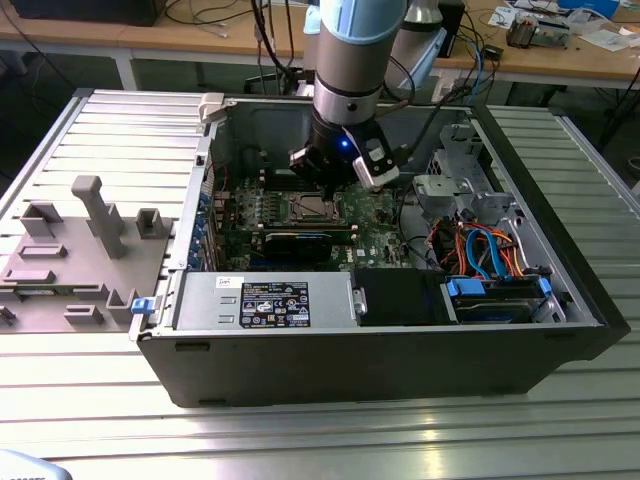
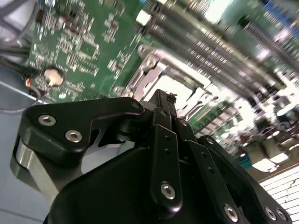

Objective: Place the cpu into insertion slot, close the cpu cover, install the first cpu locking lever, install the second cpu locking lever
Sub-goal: 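Install the second cpu locking lever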

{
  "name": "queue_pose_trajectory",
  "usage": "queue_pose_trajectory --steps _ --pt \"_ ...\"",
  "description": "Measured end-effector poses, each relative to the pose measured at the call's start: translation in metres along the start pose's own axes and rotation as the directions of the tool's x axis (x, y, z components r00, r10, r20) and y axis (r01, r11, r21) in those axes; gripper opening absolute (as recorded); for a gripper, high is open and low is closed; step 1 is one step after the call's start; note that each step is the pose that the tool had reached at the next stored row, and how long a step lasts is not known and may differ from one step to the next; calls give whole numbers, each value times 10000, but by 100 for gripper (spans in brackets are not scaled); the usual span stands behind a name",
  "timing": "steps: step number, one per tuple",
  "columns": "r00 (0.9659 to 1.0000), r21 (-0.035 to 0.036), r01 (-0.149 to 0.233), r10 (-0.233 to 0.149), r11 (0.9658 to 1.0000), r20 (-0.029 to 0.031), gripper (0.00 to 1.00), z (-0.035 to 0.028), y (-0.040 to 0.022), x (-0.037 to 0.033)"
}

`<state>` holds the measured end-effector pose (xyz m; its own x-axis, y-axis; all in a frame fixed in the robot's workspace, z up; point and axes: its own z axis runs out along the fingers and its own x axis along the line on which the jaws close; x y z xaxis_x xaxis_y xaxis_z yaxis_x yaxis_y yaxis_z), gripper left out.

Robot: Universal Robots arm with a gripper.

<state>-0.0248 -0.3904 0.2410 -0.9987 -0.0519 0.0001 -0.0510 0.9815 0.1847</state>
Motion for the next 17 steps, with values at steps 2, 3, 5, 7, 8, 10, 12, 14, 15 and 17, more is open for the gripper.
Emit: queue_pose_trajectory --steps 2,3,5,7,8,10,12,14,15,17 --pt "10000 -19 -2 2 10000 1 11 -16 -84 5" --pt "10000 -31 -2 2 10000 2 11 -24 -135 8" --pt "10000 -46 0 0 10000 2 11 -32 -207 17" --pt "10000 -59 -1 1 10000 3 11 -24 -264 54" --pt "10000 -63 0 0 10000 4 11 -18 -278 75" --pt "10000 -70 0 0 10000 4 11 -5 -294 115" --pt "10000 -78 1 -1 10000 4 11 24 -298 205" --pt "10000 -101 1 -1 9999 5 11 72 -299 368" --pt "10000 -105 1 -1 9999 5 11 87 -299 408" --pt "10000 -107 0 0 9999 5 11 132 -303 486"
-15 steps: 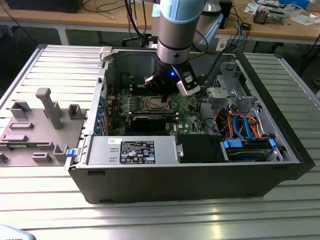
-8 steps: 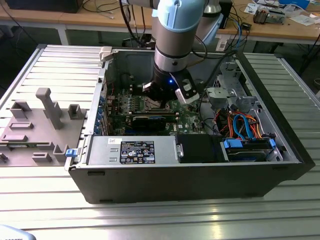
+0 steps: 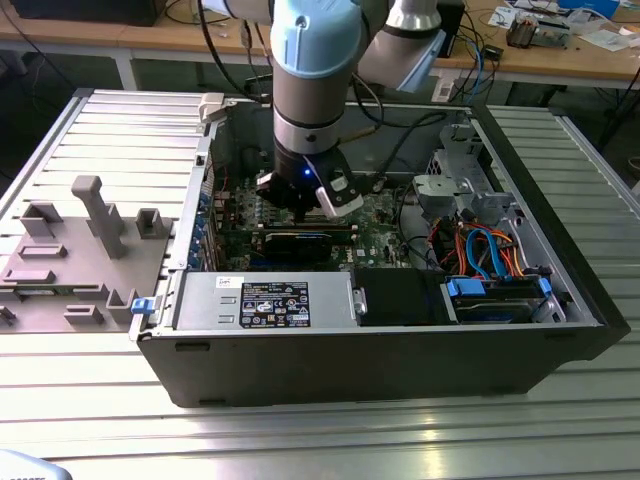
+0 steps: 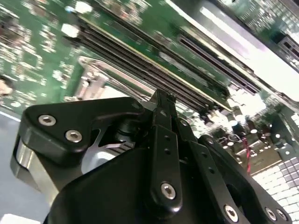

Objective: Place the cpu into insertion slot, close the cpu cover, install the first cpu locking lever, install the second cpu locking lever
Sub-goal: 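Install the second cpu locking lever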

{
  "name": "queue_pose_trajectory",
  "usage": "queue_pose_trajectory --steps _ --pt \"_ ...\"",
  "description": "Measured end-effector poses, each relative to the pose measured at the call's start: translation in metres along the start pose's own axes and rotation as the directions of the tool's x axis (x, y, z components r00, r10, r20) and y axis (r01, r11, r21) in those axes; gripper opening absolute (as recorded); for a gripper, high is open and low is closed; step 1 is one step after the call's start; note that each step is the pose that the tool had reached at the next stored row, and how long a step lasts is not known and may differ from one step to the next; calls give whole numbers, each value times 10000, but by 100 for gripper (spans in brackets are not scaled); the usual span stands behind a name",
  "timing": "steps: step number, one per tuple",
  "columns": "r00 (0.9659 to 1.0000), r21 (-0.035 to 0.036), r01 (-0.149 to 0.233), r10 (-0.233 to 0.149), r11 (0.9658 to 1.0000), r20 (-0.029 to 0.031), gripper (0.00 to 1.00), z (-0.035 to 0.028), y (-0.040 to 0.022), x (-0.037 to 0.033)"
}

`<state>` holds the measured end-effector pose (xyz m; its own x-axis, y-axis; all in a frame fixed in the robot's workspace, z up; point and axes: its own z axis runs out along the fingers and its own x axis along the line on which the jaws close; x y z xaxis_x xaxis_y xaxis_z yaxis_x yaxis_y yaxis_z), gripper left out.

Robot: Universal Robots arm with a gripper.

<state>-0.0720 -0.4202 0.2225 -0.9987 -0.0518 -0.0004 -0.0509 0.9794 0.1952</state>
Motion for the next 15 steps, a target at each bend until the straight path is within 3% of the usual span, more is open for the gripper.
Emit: queue_pose_trajectory --steps 4,8,15 --pt "10000 -36 4 -4 10000 0 11 96 -7 167" --pt "10000 -130 37 -37 9999 1 11 125 3 166" --pt "9999 -149 115 -116 9998 -15 11 183 41 165"
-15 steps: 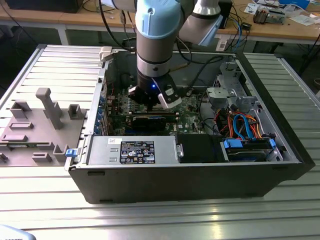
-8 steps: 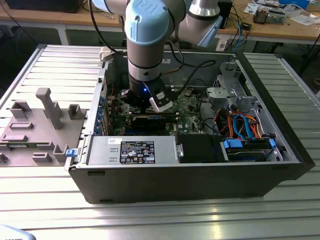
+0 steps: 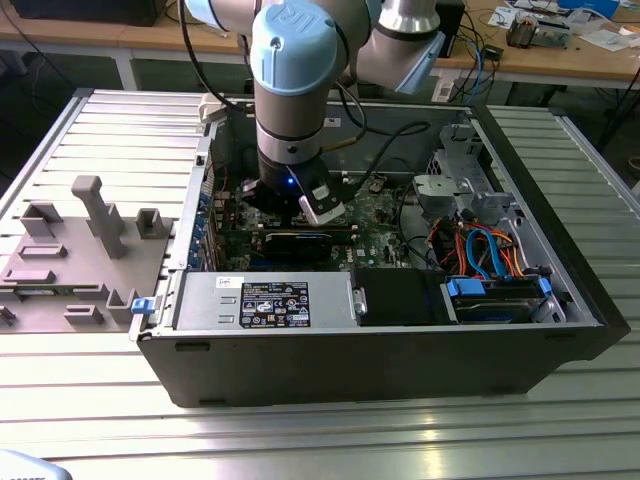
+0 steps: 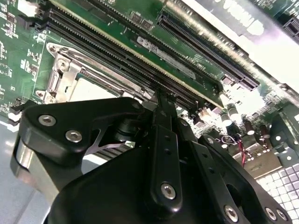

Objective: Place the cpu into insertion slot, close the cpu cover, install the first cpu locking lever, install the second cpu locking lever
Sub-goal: 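Install the second cpu locking lever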

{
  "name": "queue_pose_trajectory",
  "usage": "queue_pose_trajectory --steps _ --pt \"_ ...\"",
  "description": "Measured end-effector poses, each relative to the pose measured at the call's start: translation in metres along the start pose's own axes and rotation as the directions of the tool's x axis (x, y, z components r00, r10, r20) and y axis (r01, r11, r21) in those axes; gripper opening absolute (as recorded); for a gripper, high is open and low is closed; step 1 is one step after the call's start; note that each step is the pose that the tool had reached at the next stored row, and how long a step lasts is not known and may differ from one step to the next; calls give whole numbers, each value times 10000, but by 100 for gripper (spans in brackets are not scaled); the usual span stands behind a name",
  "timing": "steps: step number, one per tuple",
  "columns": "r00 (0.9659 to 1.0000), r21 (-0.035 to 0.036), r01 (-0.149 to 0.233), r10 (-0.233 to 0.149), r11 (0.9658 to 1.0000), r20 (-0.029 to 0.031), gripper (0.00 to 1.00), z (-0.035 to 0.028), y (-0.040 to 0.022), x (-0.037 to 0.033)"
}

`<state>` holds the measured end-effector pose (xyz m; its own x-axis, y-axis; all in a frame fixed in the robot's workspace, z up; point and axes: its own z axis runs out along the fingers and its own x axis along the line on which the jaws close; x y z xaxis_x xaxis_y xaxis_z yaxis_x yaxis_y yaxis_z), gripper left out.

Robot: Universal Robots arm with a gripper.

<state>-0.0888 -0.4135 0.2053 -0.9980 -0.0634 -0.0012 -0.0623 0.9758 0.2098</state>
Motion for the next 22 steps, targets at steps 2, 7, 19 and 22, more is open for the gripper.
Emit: queue_pose_trajectory --steps 2,7,19,22 --pt "10000 -2 22 -22 10000 -5 11 11 30 -2" --pt "10000 -96 60 -60 9999 -7 11 42 57 -4" --pt "10000 -218 83 -83 9997 -1 11 -8 69 -13" --pt "10000 -221 70 -71 9997 -45 11 -17 74 -85"
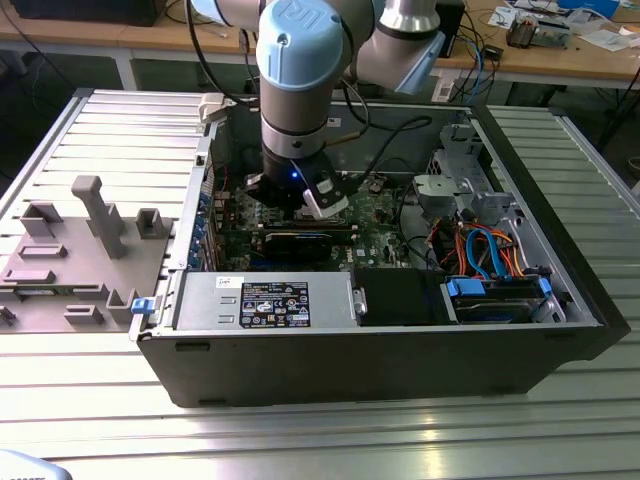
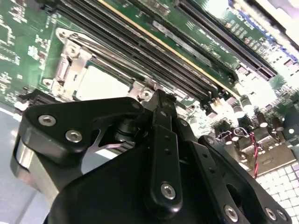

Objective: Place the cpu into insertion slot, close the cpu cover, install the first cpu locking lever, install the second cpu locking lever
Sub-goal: 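Install the second cpu locking lever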

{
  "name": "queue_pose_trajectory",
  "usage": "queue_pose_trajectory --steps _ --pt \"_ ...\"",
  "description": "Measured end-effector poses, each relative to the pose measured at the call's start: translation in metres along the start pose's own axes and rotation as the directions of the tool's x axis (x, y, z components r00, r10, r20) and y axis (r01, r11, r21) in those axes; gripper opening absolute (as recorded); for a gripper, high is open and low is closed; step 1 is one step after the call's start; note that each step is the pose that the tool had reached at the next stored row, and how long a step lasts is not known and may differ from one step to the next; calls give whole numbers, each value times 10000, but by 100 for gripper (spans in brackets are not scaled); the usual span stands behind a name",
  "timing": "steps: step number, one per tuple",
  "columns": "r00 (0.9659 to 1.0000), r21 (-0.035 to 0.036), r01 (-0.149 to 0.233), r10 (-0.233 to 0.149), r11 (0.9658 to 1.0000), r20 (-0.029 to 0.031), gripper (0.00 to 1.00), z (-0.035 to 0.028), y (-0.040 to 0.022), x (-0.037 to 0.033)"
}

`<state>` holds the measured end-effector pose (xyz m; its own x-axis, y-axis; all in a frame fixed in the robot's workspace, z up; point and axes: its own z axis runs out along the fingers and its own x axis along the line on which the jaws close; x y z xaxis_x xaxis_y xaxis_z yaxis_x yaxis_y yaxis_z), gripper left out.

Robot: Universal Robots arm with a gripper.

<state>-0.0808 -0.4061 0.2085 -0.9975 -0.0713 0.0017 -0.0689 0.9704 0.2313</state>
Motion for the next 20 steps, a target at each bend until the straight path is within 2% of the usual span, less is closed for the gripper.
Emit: queue_pose_trajectory --steps 6,8,11,13,14,15,17,20 --pt "9997 -15 -51 50 10000 -218 11 4 18 -248" --pt "9995 -21 -76 75 10000 -319 11 6 30 -354" --pt "9992 -24 -89 88 10000 -378 11 15 68 -442" --pt "9992 27 -93 94 10000 -391 11 29 125 -483" --pt "9992 95 -97 101 9999 -398 11 36 155 -497" --pt "9991 285 -99 111 9995 -414 11 46 199 -515" --pt "9989 747 -107 140 9972 -443 11 64 280 -533" --pt "9987 1112 -113 166 9937 -472 11 87 377 -552"
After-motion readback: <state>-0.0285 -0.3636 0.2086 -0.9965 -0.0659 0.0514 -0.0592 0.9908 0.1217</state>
